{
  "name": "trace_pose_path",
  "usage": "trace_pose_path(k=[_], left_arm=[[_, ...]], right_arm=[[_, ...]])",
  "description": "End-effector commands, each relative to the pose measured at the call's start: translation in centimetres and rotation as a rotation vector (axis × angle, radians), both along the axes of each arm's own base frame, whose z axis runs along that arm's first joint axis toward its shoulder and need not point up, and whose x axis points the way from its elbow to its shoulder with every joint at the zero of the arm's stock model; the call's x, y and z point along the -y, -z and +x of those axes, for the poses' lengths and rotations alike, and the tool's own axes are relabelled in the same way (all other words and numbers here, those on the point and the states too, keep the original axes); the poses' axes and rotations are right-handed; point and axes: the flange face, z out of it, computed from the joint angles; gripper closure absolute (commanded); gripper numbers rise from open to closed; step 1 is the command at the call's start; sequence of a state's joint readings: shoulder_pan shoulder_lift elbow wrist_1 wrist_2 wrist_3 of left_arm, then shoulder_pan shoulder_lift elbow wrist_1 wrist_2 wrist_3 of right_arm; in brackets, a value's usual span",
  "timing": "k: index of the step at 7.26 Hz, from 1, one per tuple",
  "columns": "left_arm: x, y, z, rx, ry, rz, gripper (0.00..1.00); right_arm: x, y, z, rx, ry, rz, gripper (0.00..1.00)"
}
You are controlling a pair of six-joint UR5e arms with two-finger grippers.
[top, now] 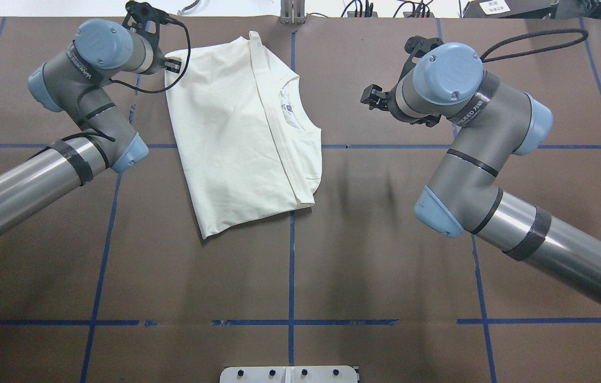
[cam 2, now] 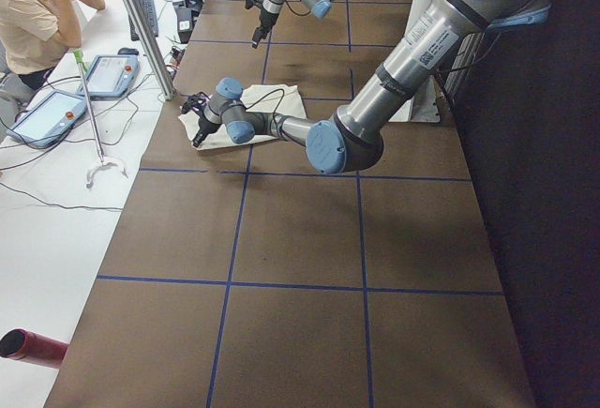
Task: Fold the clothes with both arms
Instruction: 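Move the right gripper down to the collar edge of the folded shirt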
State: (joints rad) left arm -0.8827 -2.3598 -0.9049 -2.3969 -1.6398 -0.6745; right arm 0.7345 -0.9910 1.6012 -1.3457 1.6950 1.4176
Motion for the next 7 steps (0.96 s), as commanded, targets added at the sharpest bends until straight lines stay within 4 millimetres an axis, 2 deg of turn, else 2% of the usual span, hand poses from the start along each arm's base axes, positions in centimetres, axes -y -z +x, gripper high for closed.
trace_pose_path(k=[1, 2, 3, 4, 5, 6, 7], left_arm=[[-0.8, -0.6, -1.1, -0.004, -0.077, 0.062, 0.0], [-2.0, 0.3, -3.1, -0.07, -0.171, 0.083, 0.0], [-4.4, -1.3, -4.4, -0.106, -0.209, 0.099, 0.0], [-5.1, -2.0, -4.9, -0.126, -0.208, 0.121, 0.0], [-5.1, -2.1, -5.0, -0.129, -0.206, 0.12, 0.0], [-5.1, -2.2, -5.1, -0.129, -0.204, 0.118, 0.0], [-5.2, -2.5, -5.1, -0.128, -0.205, 0.115, 0.0]], right_arm=[[-0.2, 0.9, -0.7, 0.042, -0.036, -0.031, 0.0], [-0.2, 1.5, -1.1, 0.077, -0.064, -0.048, 0.0], [0.5, 3.7, -3.2, 0.128, -0.126, -0.11, 0.04], [1.6, 5.9, -6.5, 0.13, -0.127, -0.125, 0.06], [1.2, 7.3, -9.3, 0.127, -0.105, -0.132, 0.17], [0.0, 6.9, -11.2, 0.113, -0.086, -0.143, 0.26], [-0.2, 6.2, -13.3, 0.086, -0.073, -0.16, 0.28]])
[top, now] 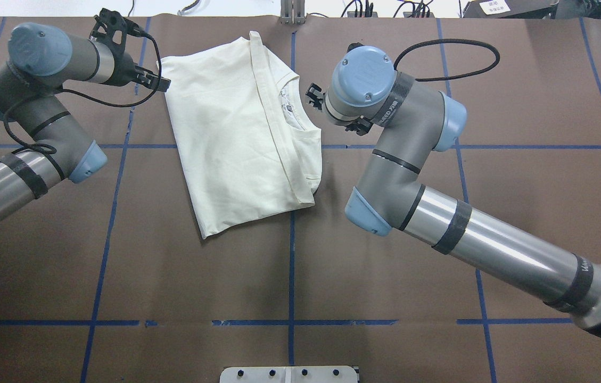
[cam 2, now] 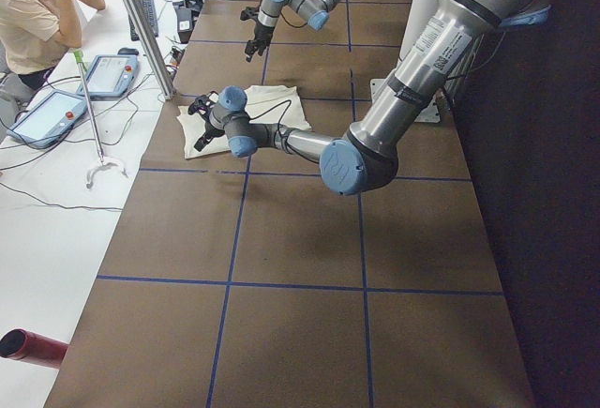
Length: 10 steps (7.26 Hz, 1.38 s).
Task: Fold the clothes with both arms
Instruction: 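Move the right gripper down to the collar edge of the folded shirt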
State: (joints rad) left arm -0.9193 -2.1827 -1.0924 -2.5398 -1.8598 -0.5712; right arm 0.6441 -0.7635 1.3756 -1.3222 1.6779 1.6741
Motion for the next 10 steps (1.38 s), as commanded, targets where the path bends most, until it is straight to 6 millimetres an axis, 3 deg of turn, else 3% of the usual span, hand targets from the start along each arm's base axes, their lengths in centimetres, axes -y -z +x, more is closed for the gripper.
trace_pose_path(k=[1, 4, 6, 7, 8, 10], left_arm=[[-0.2, -0.3, -0.1, 0.0, -0.001, -0.002, 0.0], [-0.2, -0.3, -0.1, -0.001, 0.0, -0.003, 0.0], [-0.3, -0.3, 0.1, -0.001, -0.001, -0.004, 0.0], [-0.3, -0.4, 0.1, 0.001, -0.002, -0.004, 0.0], [-0.3, -0.4, 0.1, 0.0, -0.001, -0.005, 0.0], [-0.3, -0.4, 0.2, 0.0, -0.003, -0.005, 0.0]], right_arm=[[-1.2, -0.6, -4.3, -0.043, 0.027, -0.025, 0.28], [-4.5, -2.7, -7.1, -0.068, 0.076, -0.045, 0.35], [-5.0, -2.7, -7.4, -0.083, 0.083, -0.053, 0.36], [-5.0, -2.6, -7.4, -0.082, 0.079, -0.053, 0.44], [-5.1, -2.6, -7.4, -0.074, 0.067, -0.062, 0.6], [-5.9, -2.9, -8.0, -0.08, 0.074, -0.058, 0.65]])
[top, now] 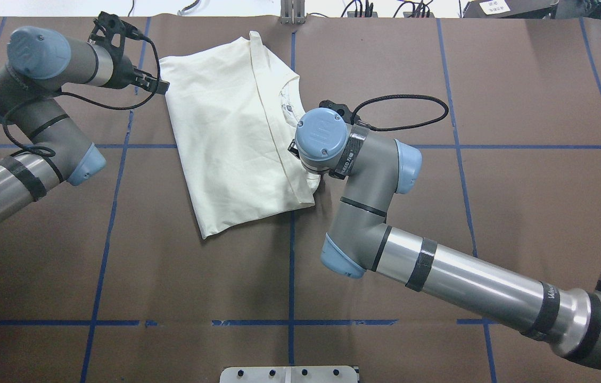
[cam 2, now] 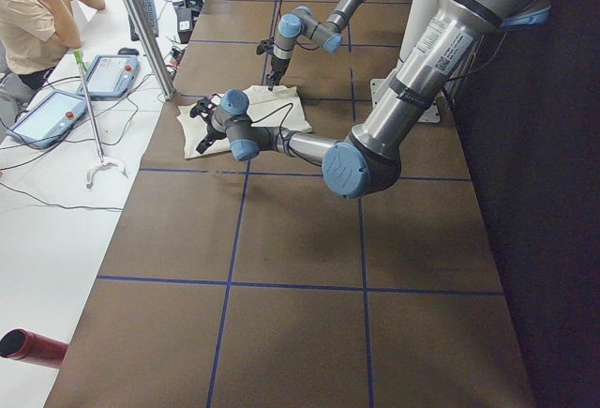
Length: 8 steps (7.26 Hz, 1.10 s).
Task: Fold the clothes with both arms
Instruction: 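Grasp the collar edge with the right gripper and pull it toward the robot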
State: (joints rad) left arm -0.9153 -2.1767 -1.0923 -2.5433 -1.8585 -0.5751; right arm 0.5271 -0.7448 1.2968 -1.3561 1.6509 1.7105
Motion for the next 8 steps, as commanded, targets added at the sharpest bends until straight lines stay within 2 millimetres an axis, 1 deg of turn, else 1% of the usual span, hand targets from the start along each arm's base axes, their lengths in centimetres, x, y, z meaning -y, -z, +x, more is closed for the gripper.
trace_pose_path(k=[1, 2, 3, 4, 5, 6, 7, 8], left_arm=[[0.0, 0.1, 0.1, -0.001, 0.0, 0.001, 0.0], [-0.1, 0.1, 0.1, -0.002, -0.002, 0.002, 0.0], [-0.1, 0.1, 0.2, -0.002, -0.002, 0.002, 0.0], [-0.1, 0.1, 0.2, -0.002, -0.002, 0.002, 0.0], [-0.2, 0.2, 0.4, -0.017, 0.008, -0.018, 0.0], [-0.4, 0.2, 0.7, -0.022, 0.007, -0.023, 0.0], [-0.4, 0.3, 0.8, -0.025, 0.007, -0.025, 0.0], [-0.5, 0.3, 0.9, -0.026, 0.006, -0.026, 0.0]], right_arm=[[-0.4, -0.7, -0.2, -0.011, 0.0, 0.001, 0.65], [-0.5, -0.4, 0.0, -0.005, -0.002, 0.003, 0.91], [-0.6, -0.3, 0.1, -0.003, -0.001, 0.005, 1.0], [-0.5, -0.2, 0.7, 0.003, -0.004, 0.01, 1.0], [-0.9, -0.5, 1.3, 0.009, -0.004, 0.013, 1.0], [-1.7, 0.2, 2.7, 0.023, -0.004, 0.021, 1.0], [-3.0, 1.0, 5.0, 0.012, -0.004, 0.015, 1.0], [-7.3, 0.1, 6.3, 0.024, 0.011, 0.03, 1.0]])
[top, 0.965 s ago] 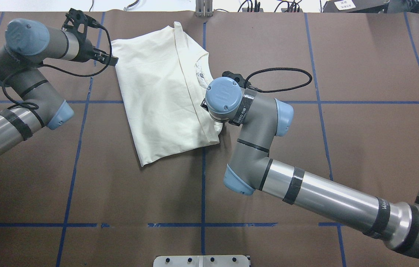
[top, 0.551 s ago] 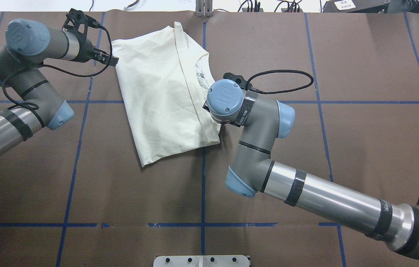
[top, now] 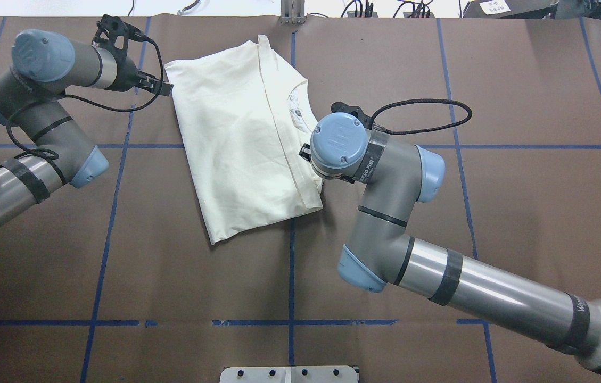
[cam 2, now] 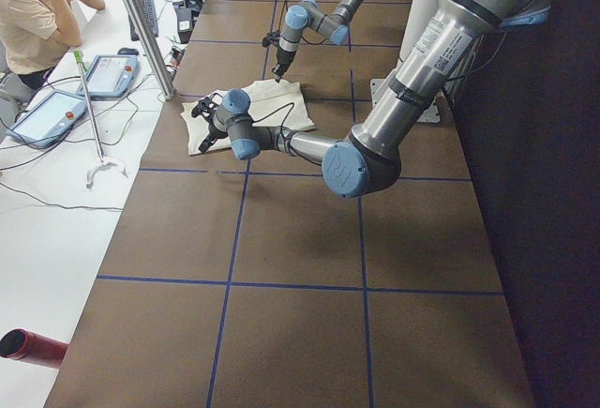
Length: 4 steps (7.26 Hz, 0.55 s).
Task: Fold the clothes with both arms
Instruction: 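Grasp the collar edge with the right gripper and pull it toward the robot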
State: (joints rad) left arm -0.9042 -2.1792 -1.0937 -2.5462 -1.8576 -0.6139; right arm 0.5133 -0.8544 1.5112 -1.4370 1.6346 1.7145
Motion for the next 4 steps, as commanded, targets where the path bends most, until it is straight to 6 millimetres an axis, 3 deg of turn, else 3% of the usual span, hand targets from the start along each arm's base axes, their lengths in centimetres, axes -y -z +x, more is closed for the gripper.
trace_pose_path(k=[1, 3, 4], left_arm=[[-0.1, 0.1, 0.2, -0.003, 0.0, -0.004, 0.0], [0.0, 0.2, 0.2, -0.005, 0.001, -0.004, 0.0], [-0.1, 0.1, 0.1, -0.005, 0.001, -0.004, 0.0]], right_arm=[[-9.6, -1.8, 2.3, 0.002, 0.007, 0.07, 1.0], [-14.7, -3.5, 2.9, 0.0, 0.022, 0.091, 1.0], [-15.0, -4.3, 3.0, -0.016, 0.017, 0.099, 1.0]])
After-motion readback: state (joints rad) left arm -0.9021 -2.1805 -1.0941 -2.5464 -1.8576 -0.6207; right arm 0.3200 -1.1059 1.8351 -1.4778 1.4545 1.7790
